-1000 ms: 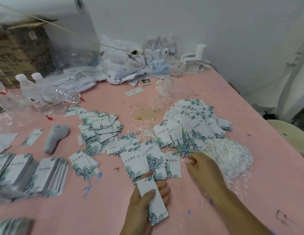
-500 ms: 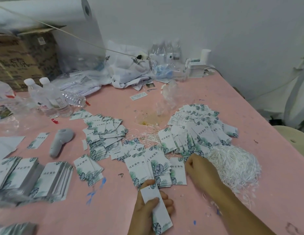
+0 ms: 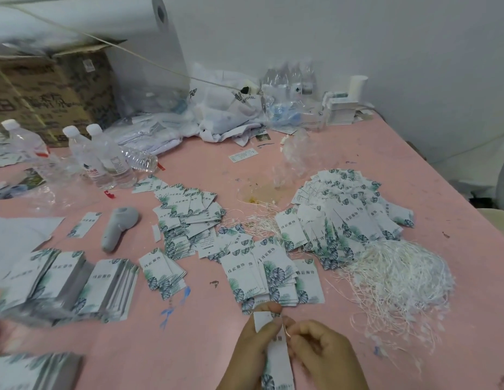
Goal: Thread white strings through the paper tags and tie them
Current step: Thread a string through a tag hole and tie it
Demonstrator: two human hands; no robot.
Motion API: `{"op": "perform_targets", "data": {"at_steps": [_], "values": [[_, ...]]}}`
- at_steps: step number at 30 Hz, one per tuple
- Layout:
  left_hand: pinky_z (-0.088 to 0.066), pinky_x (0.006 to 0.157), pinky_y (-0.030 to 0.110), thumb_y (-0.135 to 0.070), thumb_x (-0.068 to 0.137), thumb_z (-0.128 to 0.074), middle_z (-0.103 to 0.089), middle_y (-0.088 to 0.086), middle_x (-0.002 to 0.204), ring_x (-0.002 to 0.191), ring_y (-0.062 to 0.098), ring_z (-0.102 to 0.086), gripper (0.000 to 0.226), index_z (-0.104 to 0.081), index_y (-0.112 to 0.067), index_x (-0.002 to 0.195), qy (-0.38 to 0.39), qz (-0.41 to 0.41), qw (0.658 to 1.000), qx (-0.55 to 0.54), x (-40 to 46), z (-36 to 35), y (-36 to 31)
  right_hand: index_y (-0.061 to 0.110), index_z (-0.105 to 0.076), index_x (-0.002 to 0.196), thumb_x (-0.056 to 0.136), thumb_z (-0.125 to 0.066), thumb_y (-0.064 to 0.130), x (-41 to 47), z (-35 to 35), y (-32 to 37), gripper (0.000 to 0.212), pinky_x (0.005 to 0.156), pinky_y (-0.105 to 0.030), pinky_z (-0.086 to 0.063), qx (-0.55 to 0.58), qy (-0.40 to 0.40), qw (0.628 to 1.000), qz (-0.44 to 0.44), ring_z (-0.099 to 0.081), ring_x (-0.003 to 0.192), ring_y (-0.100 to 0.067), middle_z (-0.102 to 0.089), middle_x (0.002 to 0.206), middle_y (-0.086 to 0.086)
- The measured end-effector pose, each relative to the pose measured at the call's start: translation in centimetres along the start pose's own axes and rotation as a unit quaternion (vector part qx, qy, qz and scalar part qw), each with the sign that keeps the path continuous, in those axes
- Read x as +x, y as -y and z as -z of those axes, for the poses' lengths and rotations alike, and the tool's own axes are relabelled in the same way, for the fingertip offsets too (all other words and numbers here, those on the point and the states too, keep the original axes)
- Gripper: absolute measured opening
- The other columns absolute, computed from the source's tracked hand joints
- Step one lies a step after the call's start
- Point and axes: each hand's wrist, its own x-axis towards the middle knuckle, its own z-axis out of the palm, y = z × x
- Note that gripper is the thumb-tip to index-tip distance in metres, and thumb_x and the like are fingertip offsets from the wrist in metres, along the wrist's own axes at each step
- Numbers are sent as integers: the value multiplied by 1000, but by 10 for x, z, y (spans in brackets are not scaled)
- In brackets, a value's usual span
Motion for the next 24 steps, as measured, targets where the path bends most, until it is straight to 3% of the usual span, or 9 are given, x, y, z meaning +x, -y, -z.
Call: {"op": "perform_targets", "data": {"at_steps": [2,3,5,8,10,14,18,24], "values": [[-53,65,31,-7,68,-69,-69,20,82,69,27,-63,39,-53,-2,104,1,-12,1000,15,-1,-1,1,41,-71,66,79,-73,0,-4,-1,-5,43,67,-1,-42,-84,-24,993,79,-54,53,-8,-68,72,20],[-52,67,32,-5,68,-70,-68,19,82,69,27,-62,40,-52,-2,104,3,-19,1000,21,-2,-2,1,49,-67,63,78,-75,1,-4,-1,-8,50,67,1,-38,-108,-30,988,111,-50,51,-4,-65,71,18],[-50,68,34,0,67,-72,-67,20,81,69,26,-60,43,-51,-1,103,5,-34,999,26,-3,-3,2,55,-65,66,77,-76,2,-5,1,-12,55,58,-5,-39,-130,-31,980,150,-49,51,-4,-62,73,12],[-50,63,33,1,65,-76,-64,20,79,65,26,-58,45,-53,-1,103,-8,-56,998,21,-5,-2,5,43,-71,73,75,-76,-4,-7,2,-19,47,52,-21,-43,-138,-53,972,185,-53,51,-14,-62,68,11],[-51,57,32,4,68,-74,-62,22,78,62,26,-59,41,-54,-3,103,-30,-66,997,5,-7,-2,7,32,-73,69,72,-75,-11,-9,3,-22,43,50,-24,-44,-150,-76,965,201,-52,49,-16,-61,64,11],[-50,57,34,7,75,-74,-62,24,80,63,28,-59,39,-54,-3,107,-60,-80,995,-19,-11,-5,9,24,-71,64,67,-73,-19,-13,14,-26,43,48,-17,-39,-160,-115,961,193,-45,43,-11,-58,58,5],[-54,57,36,16,91,-54,-65,25,81,63,29,-61,25,-53,1,111,-82,-96,992,-24,-12,-9,13,27,-69,62,69,-70,-19,-14,33,-29,47,52,-11,-37,-144,-141,967,153,-44,46,-12,-58,57,-5],[-52,64,40,17,92,-51,-66,25,82,65,30,-59,29,-59,-7,105,-120,-112,986,-43,-13,-17,14,19,-70,70,71,-70,-19,-10,52,-31,38,57,-11,-38,-190,-162,958,142,-51,56,-6,-61,63,-2]]}}
